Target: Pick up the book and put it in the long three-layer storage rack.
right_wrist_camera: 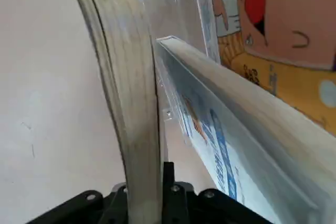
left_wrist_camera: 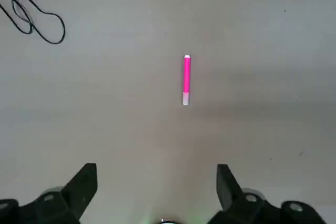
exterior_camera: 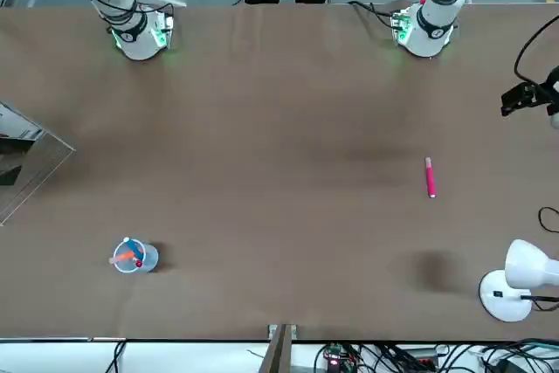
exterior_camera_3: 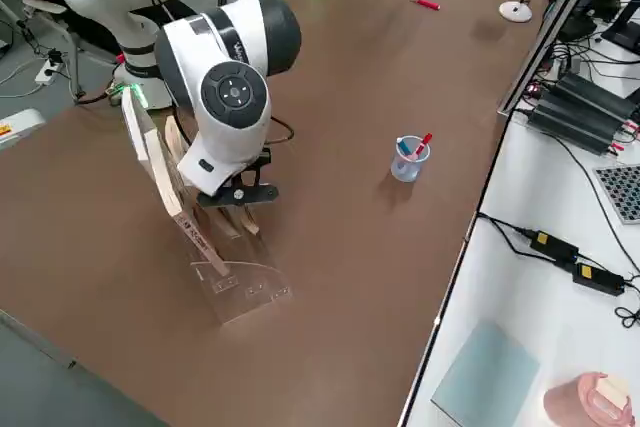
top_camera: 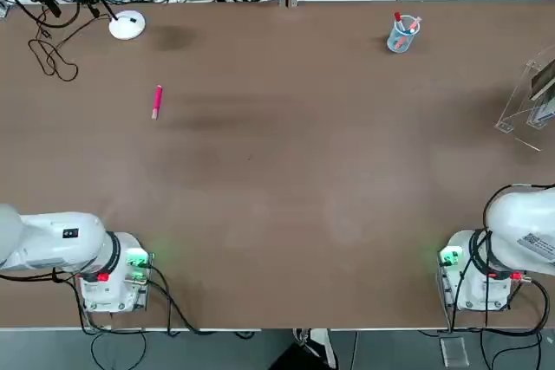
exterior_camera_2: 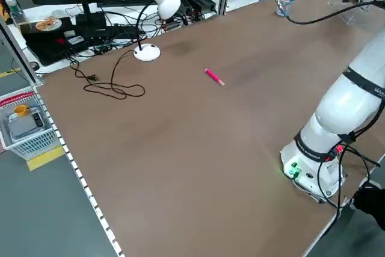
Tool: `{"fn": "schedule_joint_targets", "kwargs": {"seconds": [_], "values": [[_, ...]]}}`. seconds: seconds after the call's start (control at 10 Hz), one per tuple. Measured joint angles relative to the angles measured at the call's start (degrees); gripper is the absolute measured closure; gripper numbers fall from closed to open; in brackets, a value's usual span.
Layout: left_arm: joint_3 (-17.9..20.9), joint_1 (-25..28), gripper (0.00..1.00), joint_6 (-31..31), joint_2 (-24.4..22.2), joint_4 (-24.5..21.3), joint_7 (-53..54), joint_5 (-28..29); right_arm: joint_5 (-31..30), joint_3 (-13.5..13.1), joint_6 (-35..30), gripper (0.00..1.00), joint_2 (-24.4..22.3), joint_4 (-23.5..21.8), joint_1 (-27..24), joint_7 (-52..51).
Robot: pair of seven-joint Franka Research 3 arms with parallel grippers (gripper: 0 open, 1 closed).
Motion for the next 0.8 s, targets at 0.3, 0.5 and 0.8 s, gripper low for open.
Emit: {"fn": "schedule_joint_targets", "kwargs": {"seconds": [0.3,0.5,0.8], "values": [[0.0,0.0,0.0,0.0,0.0,0.0,0.1,0.0,-0.3,0.0,2.3,0.85,1.4,0.0,0.0,0.0],[0.0,0.0,0.0,0.0,0.0,0.0,0.2,0.0,-0.9,0.0,3.7,0.85,1.9,0.0,0.0,-0.1],[0.0,0.0,0.0,0.0,0.0,0.0,0.2,0.0,-2.1,0.1,4.4,0.85,2.0,0.0,0.1,-0.3]]}}
